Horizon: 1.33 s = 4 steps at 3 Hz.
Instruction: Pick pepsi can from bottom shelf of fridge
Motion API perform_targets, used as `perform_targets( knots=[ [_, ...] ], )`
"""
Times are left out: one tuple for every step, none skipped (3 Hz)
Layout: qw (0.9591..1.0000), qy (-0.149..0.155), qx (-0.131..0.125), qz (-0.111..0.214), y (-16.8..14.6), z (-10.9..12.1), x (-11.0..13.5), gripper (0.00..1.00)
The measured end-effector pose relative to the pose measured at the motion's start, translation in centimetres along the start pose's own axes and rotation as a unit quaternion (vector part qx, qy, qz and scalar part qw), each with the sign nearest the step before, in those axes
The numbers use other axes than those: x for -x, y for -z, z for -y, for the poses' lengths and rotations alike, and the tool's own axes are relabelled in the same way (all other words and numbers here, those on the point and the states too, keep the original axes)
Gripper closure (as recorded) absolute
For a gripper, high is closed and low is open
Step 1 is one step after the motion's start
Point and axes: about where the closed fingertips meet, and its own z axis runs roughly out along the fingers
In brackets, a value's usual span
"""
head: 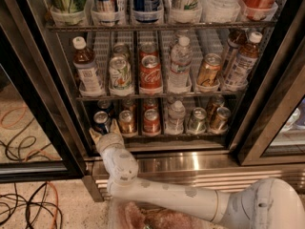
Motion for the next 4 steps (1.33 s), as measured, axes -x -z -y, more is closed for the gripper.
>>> perform_targets(
  knots=[
    [1.0, 0.001, -0.006, -0.001, -1.3, 0.8, -0.1, 0.36],
    [0.9999, 0.004, -0.015, -0.007, -2.4, 1.9, -0.9, 0.36],
    [0.9998, -0.005, -0.016, -0.013, -3.2, 2.8, -1.3, 0.55],
    [0.9998, -0.005, -0.016, -0.013, -3.2, 2.8, -1.3, 0.78]
  ],
)
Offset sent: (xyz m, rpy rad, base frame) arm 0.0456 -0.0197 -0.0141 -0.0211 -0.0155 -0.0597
